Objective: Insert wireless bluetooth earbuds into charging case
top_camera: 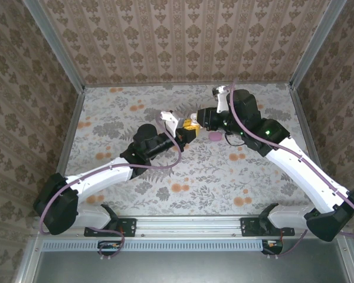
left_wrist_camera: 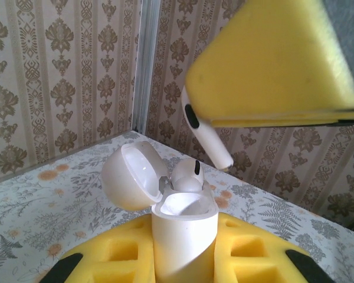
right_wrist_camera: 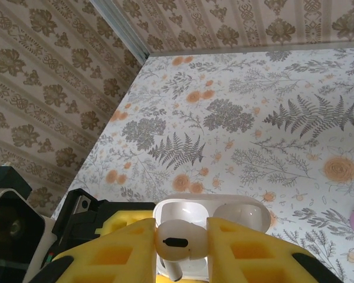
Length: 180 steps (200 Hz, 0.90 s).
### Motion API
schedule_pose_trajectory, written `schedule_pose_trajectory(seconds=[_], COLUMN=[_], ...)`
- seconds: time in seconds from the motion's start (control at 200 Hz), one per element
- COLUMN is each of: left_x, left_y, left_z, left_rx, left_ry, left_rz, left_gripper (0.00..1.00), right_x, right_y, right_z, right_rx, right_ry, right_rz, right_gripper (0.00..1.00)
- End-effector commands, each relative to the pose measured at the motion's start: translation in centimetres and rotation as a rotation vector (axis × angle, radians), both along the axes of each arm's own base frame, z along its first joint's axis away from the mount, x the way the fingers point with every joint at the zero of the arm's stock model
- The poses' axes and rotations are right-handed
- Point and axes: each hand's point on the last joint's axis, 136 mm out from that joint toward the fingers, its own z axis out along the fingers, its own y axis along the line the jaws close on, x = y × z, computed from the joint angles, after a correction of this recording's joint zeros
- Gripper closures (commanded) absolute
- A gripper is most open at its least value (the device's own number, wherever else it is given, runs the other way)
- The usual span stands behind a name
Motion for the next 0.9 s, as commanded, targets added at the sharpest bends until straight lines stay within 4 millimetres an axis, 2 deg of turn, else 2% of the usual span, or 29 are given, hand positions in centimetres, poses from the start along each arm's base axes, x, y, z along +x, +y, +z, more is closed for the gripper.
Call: schedule_pose_trajectory(seconds=[0.0, 0.455, 0.895], left_x=[-0.4, -0.4, -0.2], left_y=[-0.1, 0.0, 0.4], left_z=[3.1, 3.3, 3.9], left_rx=[-0.076, -0.079, -0.102], left_ry=[-0.044, -0.046, -0.056], left_rz=[-0.014, -0.006, 0.016], left_gripper=[0.80, 0.80, 0.80], right_x=[0.7, 0.7, 0.1], right_y=[0.2, 1.3, 1.2], right_z=[0.8, -0.1, -1.0], right_rx=[-0.012, -0.038, -0.056], right_ry=[-0.045, -0.041, -0.042], right_rz=[-0.018, 0.006, 0.019], right_gripper=[0.73, 0.73, 0.73])
